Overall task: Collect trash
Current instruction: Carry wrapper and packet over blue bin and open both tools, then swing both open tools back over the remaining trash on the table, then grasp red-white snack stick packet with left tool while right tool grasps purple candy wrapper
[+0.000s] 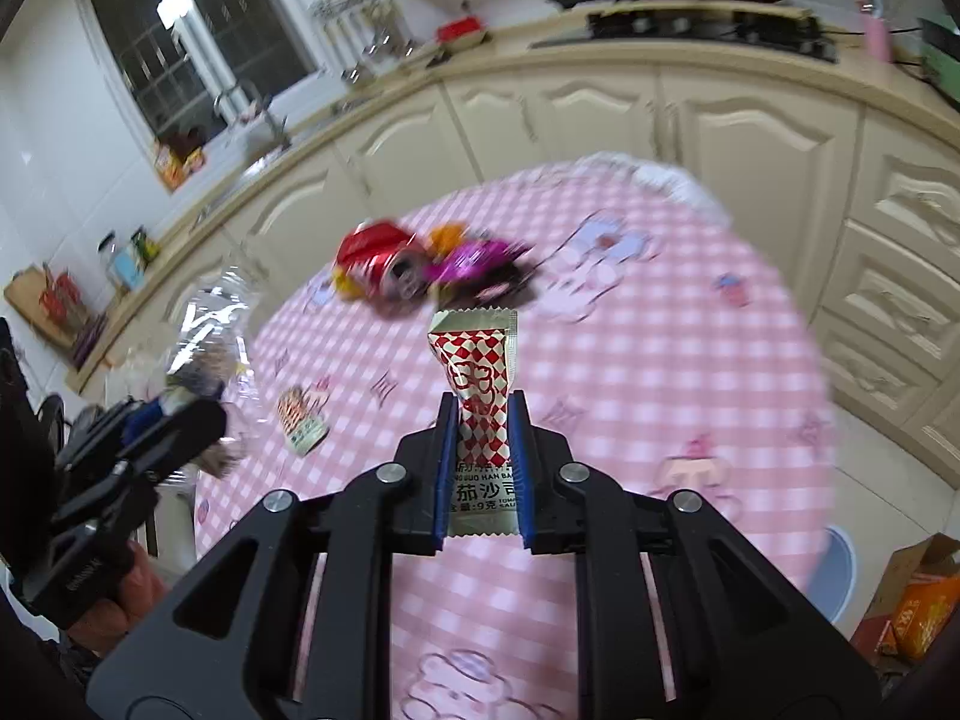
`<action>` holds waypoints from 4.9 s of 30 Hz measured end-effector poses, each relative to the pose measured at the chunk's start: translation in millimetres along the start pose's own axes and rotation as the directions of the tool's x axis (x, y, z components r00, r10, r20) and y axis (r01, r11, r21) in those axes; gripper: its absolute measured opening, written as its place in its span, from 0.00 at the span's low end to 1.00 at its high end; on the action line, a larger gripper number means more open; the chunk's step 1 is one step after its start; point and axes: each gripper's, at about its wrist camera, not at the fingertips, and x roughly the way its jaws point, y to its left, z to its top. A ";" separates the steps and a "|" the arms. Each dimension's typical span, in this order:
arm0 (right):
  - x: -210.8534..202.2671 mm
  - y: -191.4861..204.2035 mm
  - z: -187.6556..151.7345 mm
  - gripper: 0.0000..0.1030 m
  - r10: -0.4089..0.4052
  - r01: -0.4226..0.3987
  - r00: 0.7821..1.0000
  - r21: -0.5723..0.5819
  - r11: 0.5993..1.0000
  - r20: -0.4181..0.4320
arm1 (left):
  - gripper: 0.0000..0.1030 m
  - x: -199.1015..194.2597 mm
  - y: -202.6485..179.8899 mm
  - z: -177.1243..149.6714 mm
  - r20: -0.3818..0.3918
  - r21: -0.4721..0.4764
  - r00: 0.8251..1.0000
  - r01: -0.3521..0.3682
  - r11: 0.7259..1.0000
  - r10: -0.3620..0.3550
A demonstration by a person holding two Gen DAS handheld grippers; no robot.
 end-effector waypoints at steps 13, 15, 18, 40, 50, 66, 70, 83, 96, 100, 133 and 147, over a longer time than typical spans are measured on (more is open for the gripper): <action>-136.9 -183.7 -35.8 0.16 -0.269 0.211 0.955 0.342 0.916 0.129 | 0.24 126.5 -156.2 25.6 -0.182 0.066 0.938 0.312 0.948 -0.296; -146.7 -219.2 -55.4 0.16 -0.309 0.241 0.945 0.417 0.877 0.104 | 0.24 153.3 -184.9 19.5 -0.247 0.060 0.907 0.366 0.929 -0.341; -146.8 -260.9 -80.6 0.16 -0.337 0.266 0.940 0.503 0.823 0.053 | 0.24 196.7 -229.0 1.9 -0.358 0.059 0.855 0.421 0.905 -0.374; -102.1 -378.1 -172.9 0.88 -0.301 0.277 0.947 0.755 0.594 -0.111 | 0.85 331.2 -305.1 -80.8 -0.652 0.066 0.727 0.337 0.939 -0.215; -113.2 -362.7 -162.5 0.94 -0.360 0.334 0.924 0.729 0.598 -0.128 | 0.86 299.5 -284.8 -56.5 -0.573 0.098 0.795 0.310 0.946 -0.201; -123.4 -302.2 -104.5 0.94 -0.390 0.334 0.919 0.649 0.683 -0.062 | 0.86 234.0 -254.3 -12.7 -0.435 0.097 0.867 0.314 0.944 -0.244; -121.7 -273.5 -80.3 0.94 -0.385 0.324 0.923 0.598 0.733 -0.028 | 0.86 212.0 -233.5 1.3 -0.385 0.089 0.896 0.276 0.957 -0.223; -91.5 -159.2 -6.7 0.94 -0.268 0.224 0.961 0.388 0.894 0.063 | 0.86 122.1 -130.5 40.3 -0.208 0.033 0.974 0.096 0.995 -0.087; -48.1 -54.7 36.6 0.94 -0.128 0.109 0.988 0.195 0.975 0.084 | 0.86 40.4 -27.9 35.7 -0.079 -0.017 0.990 -0.115 0.993 0.114; -30.0 -28.4 42.2 0.94 -0.097 0.087 0.993 0.141 0.986 0.067 | 0.86 20.6 2.8 22.0 -0.078 -0.026 0.980 -0.187 0.982 0.184; 125.4 22.6 40.6 0.94 -0.067 0.060 0.988 -0.055 0.997 -0.141 | 0.30 74.6 150.5 -64.0 -0.345 -0.269 0.907 -0.342 0.900 0.242; 208.1 28.8 85.7 0.60 -0.051 0.033 0.986 -0.114 0.993 -0.162 | 0.21 88.7 136.4 -56.0 -0.333 -0.172 0.912 -0.307 0.936 0.238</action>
